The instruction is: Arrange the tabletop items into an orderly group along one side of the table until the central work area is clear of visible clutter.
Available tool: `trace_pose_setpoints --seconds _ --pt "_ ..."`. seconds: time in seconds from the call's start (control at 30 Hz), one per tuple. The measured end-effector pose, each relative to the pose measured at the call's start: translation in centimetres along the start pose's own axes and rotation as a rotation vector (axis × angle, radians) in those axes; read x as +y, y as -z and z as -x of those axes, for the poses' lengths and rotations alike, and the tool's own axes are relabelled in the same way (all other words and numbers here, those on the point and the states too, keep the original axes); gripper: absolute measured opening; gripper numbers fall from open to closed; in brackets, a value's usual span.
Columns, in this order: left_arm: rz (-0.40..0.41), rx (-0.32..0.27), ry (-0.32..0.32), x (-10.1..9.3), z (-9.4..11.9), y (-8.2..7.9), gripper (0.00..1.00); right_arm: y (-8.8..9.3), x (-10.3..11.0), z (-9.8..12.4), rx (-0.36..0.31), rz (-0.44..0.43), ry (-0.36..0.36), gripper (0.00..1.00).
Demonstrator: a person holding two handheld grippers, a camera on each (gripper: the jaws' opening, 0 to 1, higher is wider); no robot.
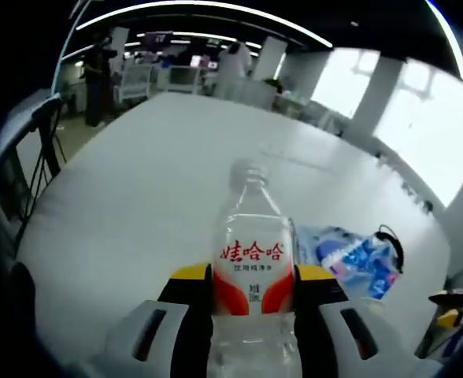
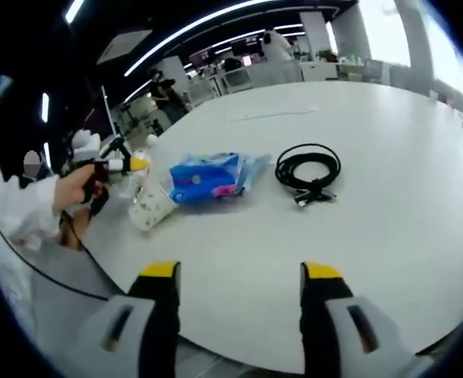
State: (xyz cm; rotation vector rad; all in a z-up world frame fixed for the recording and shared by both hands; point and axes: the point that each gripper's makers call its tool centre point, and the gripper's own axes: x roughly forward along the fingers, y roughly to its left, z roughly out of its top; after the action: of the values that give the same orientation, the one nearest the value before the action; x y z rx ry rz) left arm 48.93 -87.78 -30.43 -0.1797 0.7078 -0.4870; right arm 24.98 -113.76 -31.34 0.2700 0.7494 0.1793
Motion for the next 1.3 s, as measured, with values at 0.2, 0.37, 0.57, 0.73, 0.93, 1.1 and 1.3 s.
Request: trace_pose_setpoints --seconds 0.2,0.37,0.57,0.73,0.93,1.1,1.3 --pt "0.004 -0.041 0.041 -1.0 0.5 -1.0 0.35 -0.4 0.2 0.1 -0.002 0.016 -0.005 0.6" --pt "0.013 -0.048 0.043 -1.2 0.5 -1.3 0.35 -0.4 0.3 0.3 -0.005 0.02 -0.004 0.59" --pt "-0.007 -0.075 0.049 -1.2 0.8 -2.5 0.36 0.3 0.3 0.4 -0.002 0.01 0.001 0.59" --pt "-0.021 -0.099 0.039 -0.8 0.8 -3.4 0.36 0.6 0.8 0.5 0.004 0.004 0.0 0.58" --pt "-0.043 -0.125 0.018 -0.7 0.9 -4.5 0.37 0.9 0.8 0.3 0.016 0.0 0.002 0.57" --pt "-0.05 -0.125 0.023 -0.7 0.7 -4.8 0.37 0.5 1.0 -0.1 0.008 -0.004 -0.003 0.57" --pt "-0.066 -0.143 0.011 -0.9 0.6 -5.4 0.36 0.6 1.2 -0.4 0.018 0.0 -0.013 0.57"
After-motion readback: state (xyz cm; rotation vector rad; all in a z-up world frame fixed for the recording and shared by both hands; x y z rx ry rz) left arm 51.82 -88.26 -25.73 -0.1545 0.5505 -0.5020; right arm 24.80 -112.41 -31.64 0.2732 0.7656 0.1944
